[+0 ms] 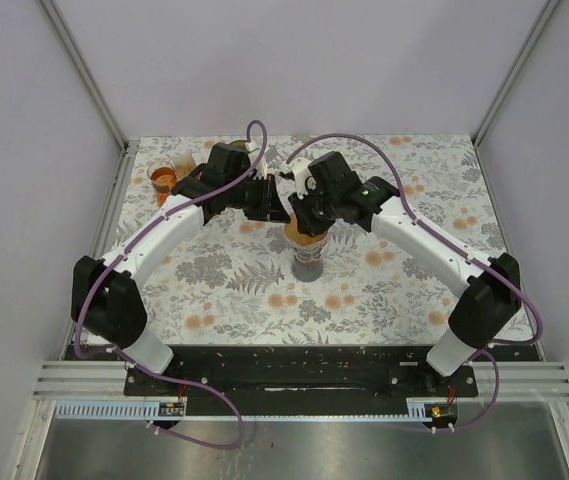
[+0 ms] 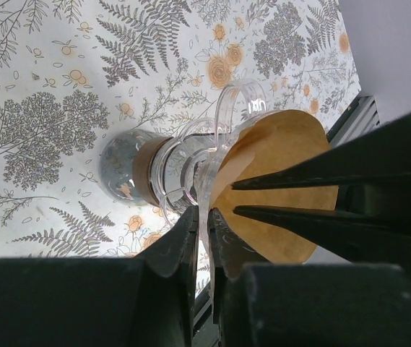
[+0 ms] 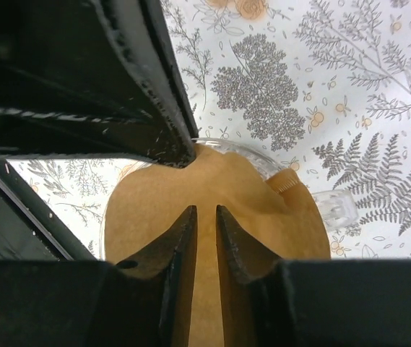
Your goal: Place the coffee filter in the dripper
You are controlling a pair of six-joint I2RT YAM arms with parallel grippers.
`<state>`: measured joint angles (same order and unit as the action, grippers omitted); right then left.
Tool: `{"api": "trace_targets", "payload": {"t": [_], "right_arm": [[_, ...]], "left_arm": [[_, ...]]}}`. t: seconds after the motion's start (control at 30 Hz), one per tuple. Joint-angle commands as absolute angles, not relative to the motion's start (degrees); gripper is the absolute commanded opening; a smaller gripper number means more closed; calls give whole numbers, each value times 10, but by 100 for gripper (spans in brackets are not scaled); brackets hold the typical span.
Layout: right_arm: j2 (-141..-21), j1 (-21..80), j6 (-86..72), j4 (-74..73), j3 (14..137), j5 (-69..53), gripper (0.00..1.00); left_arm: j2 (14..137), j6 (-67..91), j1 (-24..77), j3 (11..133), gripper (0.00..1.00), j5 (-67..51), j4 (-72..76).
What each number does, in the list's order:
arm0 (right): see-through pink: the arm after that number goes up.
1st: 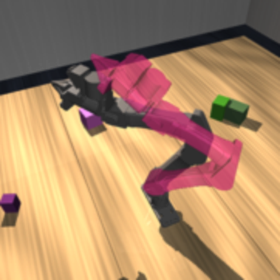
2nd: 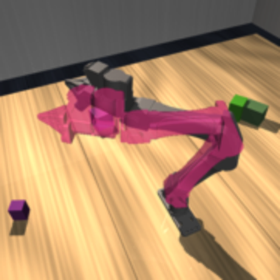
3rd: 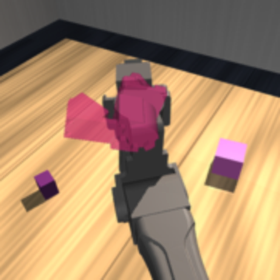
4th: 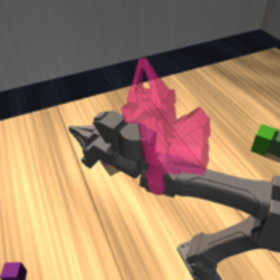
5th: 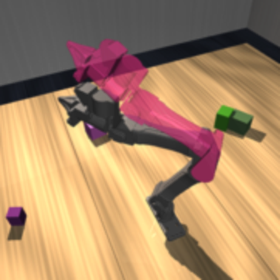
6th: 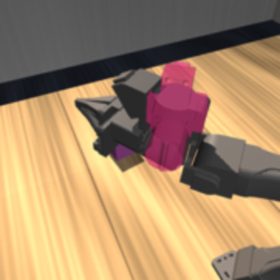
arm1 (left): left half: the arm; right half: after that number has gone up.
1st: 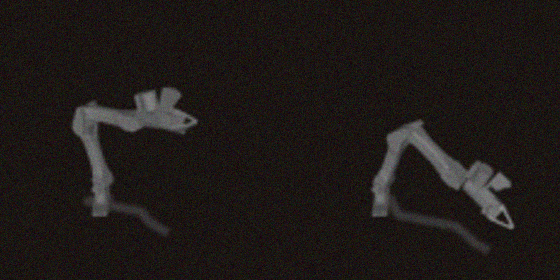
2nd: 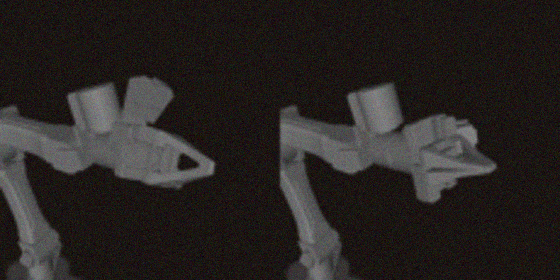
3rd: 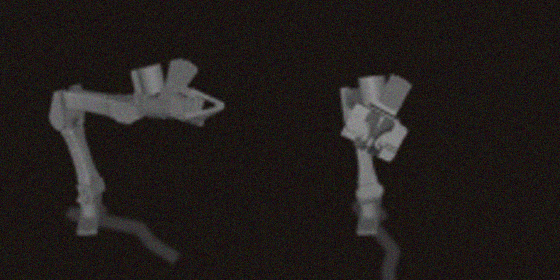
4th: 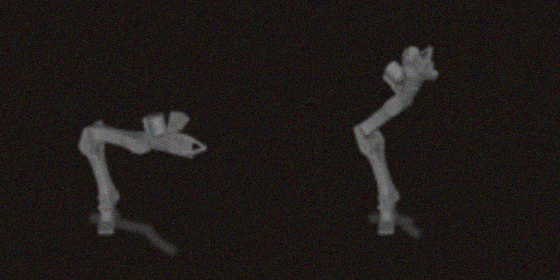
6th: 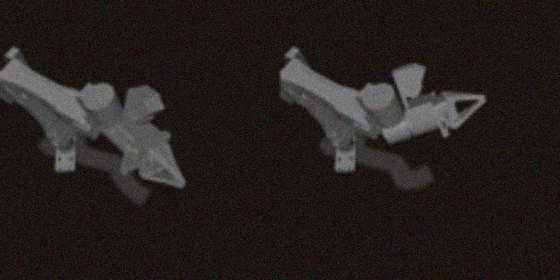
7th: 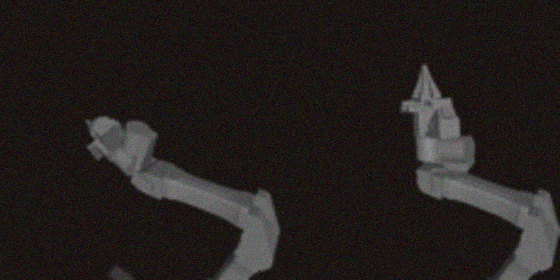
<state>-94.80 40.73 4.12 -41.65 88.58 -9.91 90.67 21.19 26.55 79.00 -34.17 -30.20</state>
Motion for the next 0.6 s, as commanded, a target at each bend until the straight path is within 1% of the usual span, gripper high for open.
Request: {"api": "trace_targets", "payload": {"t": [0.0, 0.23, 0.43, 0.5, 0.57], "right_arm": [[-906, 411, 56, -389, 882, -93, 26], [-875, 410, 56, -386, 879, -89, 26], [-829, 406, 34, -347, 854, -71, 21], [-810, 405, 20, -326, 840, -59, 21], [-793, 405, 10, -308, 824, -36, 24]], "left_arm": [[882, 201, 267, 781, 11, -329, -288], [877, 201, 268, 782, 13, -330, -286], [872, 201, 269, 787, 16, -331, -287], [873, 201, 269, 787, 16, -332, -285], [872, 201, 269, 787, 16, -333, -286]]}}
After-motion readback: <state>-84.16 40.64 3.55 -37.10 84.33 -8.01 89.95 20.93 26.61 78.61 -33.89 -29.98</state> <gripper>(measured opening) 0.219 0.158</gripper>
